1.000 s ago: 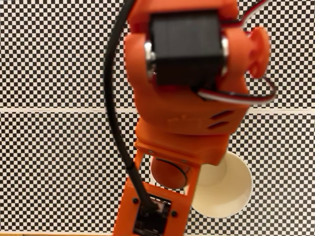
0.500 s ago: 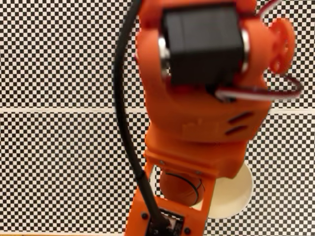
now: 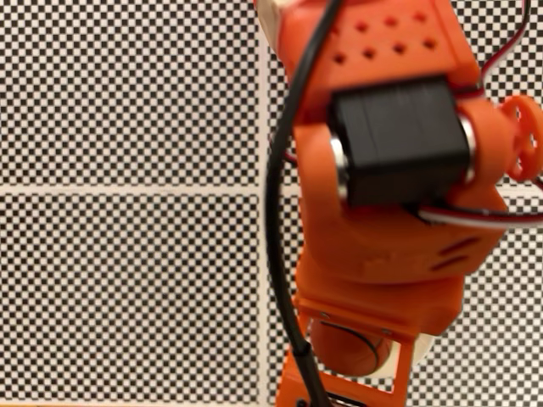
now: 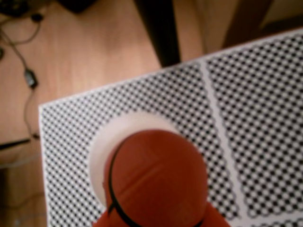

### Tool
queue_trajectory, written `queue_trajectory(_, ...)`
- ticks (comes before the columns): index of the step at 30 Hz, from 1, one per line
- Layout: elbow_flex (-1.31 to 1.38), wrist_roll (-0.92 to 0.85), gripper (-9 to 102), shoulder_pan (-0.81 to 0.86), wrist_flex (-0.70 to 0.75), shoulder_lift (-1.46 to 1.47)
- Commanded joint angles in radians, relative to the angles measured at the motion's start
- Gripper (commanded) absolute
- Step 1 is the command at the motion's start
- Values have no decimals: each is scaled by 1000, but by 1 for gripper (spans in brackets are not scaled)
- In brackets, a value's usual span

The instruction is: Grasp basketball and place into cup.

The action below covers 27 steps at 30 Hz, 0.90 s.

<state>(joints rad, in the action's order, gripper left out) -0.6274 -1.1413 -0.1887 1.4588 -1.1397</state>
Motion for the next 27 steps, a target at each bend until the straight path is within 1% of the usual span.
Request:
queue_trajectory(1,104,15,0,-25,0,17)
queue_trajectory(5,175,18,0,-34,2,83)
queue_trajectory(20,179,23,1,-57,57,94)
queue_trajectory(22,186,21,4,-58,57,101)
queue_trajectory(25,196,14,15,-64,57,112)
queue_trajectory(27,207,12,19,-67,57,120)
